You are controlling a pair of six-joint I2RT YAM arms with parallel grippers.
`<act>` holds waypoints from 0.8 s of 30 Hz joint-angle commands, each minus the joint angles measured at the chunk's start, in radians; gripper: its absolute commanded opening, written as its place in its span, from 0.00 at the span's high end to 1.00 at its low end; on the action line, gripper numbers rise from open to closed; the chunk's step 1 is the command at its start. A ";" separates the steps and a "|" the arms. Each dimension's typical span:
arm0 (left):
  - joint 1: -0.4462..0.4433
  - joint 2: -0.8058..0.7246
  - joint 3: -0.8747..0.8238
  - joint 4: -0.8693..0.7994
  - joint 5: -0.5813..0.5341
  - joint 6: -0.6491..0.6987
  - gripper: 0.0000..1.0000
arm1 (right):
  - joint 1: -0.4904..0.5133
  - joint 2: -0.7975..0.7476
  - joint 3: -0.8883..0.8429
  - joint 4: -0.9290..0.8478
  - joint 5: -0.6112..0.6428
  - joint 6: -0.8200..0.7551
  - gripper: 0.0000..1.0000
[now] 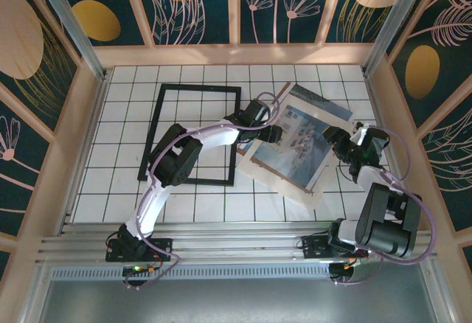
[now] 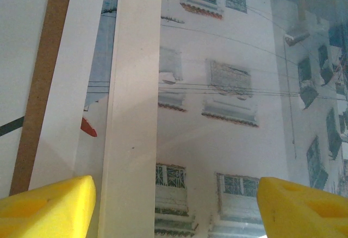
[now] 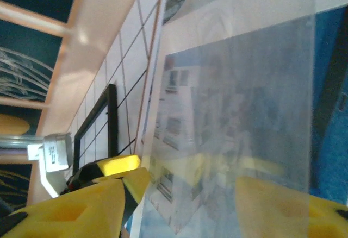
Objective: Put the photo into the frame
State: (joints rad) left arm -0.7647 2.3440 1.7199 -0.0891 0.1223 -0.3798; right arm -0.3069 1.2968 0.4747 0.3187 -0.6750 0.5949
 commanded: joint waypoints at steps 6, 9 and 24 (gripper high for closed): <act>-0.004 -0.009 0.012 -0.049 0.034 -0.022 0.21 | 0.000 0.038 0.083 -0.150 0.088 -0.116 0.82; -0.003 -0.040 0.029 -0.051 0.008 -0.014 0.18 | 0.005 0.044 0.134 -0.182 0.085 -0.146 0.96; 0.155 -0.615 -0.350 0.202 0.112 -0.032 0.02 | 0.240 -0.077 0.458 -0.153 -0.109 -0.189 1.00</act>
State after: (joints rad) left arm -0.6426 1.7710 1.4136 0.0368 0.1551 -0.4046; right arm -0.1017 1.2514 0.8593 0.1242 -0.7128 0.4202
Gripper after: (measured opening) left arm 0.978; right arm 0.057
